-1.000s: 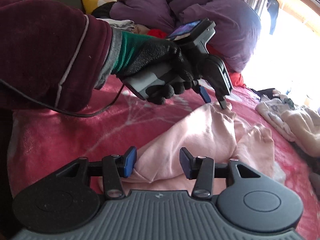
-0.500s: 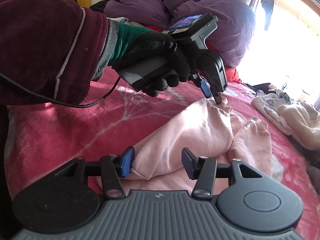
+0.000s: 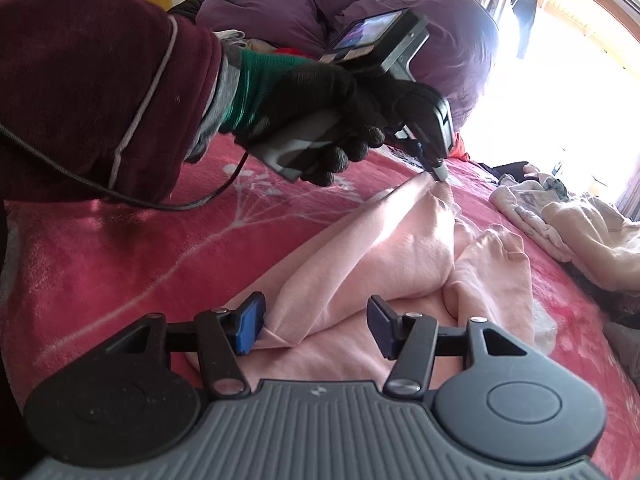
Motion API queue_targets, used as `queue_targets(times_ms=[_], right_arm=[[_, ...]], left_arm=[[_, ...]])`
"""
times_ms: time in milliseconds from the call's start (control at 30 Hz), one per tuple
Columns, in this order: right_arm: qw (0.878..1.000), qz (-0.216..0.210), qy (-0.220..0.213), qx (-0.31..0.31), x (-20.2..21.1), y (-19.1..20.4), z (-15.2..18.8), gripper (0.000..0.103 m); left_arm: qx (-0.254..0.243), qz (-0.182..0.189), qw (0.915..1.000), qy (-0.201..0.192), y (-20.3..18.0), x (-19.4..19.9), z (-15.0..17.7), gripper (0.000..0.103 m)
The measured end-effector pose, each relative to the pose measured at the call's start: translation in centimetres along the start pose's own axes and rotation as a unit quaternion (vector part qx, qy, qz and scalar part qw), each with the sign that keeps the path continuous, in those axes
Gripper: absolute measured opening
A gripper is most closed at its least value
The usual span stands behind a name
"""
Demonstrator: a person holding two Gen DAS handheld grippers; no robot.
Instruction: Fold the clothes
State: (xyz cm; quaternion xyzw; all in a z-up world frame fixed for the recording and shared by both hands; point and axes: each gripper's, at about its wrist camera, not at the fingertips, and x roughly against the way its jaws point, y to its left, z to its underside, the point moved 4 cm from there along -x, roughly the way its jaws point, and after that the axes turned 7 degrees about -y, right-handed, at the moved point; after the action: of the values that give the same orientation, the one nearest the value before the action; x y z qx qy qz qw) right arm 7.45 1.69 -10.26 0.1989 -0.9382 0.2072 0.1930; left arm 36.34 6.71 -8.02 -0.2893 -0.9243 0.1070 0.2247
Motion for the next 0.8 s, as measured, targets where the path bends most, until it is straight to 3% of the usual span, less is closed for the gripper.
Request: queue_targets(times_ms=[200, 367, 433, 533, 667, 800], right_arm=[[1.000, 0.009, -0.001, -0.005, -0.1, -0.4, 0.0, 0.057], [1.000, 0.019, -0.011, 0.004, 0.2, -0.4, -0.2, 0.056], [0.999, 0.025, -0.029, 0.022, 0.6, 0.0, -0.4, 0.054], [0.998, 0.022, -0.035, 0.043, 0.8, 0.5, -0.4, 0.042], [0.998, 0.021, -0.013, 0.053, 0.3, 0.6, 0.2, 0.042], [0.998, 0.018, -0.032, 0.051, 0.6, 0.5, 0.0, 0.044]], left_arm=[[0.029, 0.001, 0.9996, -0.004, 1.1, -0.4, 0.0, 0.002], [0.025, -0.015, 0.9992, 0.026, 1.6, -1.1, 1.1, 0.002], [0.029, -0.011, 0.9993, 0.023, 1.6, -0.9, 0.9, 0.002], [0.034, -0.009, 0.9992, 0.020, 1.7, -0.6, 0.7, 0.002], [0.047, -0.005, 0.9988, 0.015, 1.9, -0.3, 0.6, 0.002], [0.060, 0.001, 0.9982, 0.005, 2.0, -0.2, 0.3, 0.002]])
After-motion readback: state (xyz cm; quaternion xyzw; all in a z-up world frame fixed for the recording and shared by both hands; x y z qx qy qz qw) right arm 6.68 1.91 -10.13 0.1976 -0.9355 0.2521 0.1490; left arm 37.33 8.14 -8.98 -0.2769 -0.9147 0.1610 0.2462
